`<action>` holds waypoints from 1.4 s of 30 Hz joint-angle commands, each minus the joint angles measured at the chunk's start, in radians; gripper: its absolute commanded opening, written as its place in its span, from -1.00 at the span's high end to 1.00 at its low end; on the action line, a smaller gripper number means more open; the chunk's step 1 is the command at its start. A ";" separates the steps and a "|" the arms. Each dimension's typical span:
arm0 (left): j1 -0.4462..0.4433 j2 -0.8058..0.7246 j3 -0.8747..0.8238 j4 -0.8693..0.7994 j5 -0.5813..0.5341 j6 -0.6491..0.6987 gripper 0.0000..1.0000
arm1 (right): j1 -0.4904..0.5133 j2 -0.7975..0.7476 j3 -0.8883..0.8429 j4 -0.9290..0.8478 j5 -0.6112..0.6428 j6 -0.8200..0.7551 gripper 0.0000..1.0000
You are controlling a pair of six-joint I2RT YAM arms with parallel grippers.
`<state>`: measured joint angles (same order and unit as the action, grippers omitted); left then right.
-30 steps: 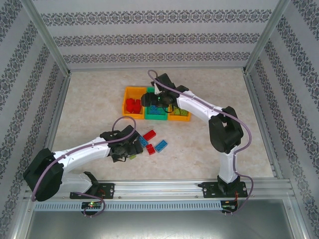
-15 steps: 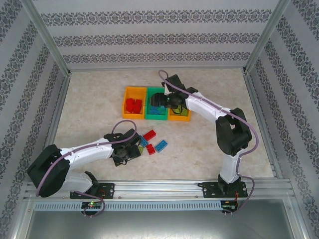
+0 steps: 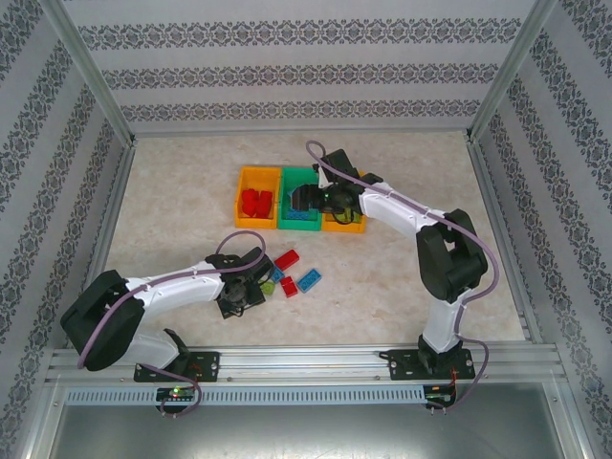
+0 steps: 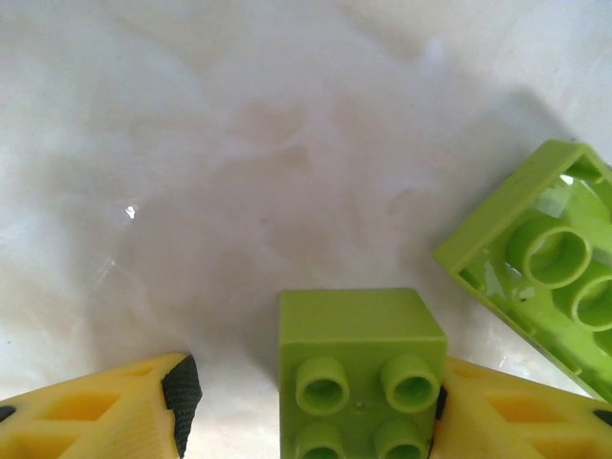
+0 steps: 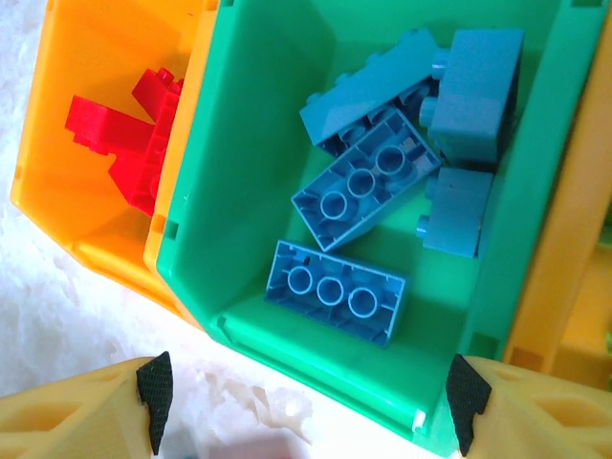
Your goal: Sort the legos into containers by color
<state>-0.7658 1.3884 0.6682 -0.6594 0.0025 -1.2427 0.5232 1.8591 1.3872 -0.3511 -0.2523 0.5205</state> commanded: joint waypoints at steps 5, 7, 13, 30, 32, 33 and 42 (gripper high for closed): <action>-0.001 0.033 -0.018 0.093 -0.044 0.025 -0.06 | -0.015 -0.074 -0.038 -0.013 0.007 -0.031 -0.58; 0.000 0.032 -0.018 0.103 -0.048 0.038 0.06 | -0.019 -0.088 -0.053 -0.014 0.009 -0.031 -0.58; 0.002 0.032 0.003 0.097 -0.070 0.094 0.27 | -0.033 -0.140 -0.106 -0.012 0.024 -0.032 -0.58; -0.009 0.003 0.228 -0.038 -0.101 0.306 0.39 | -0.187 -0.330 -0.328 -0.033 0.065 -0.054 -0.60; -0.019 0.029 0.284 -0.032 -0.098 0.341 0.39 | -0.219 -0.355 -0.362 -0.035 0.071 -0.055 -0.60; -0.025 0.050 0.311 -0.018 -0.088 0.361 0.39 | -0.235 -0.368 -0.379 -0.037 0.073 -0.056 -0.61; -0.053 0.333 0.662 0.042 0.022 0.556 0.40 | -0.319 -0.473 -0.500 -0.052 0.068 -0.053 -0.61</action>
<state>-0.8055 1.6577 1.2449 -0.6571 -0.0196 -0.8024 0.2100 1.4231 0.9226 -0.3851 -0.1967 0.4824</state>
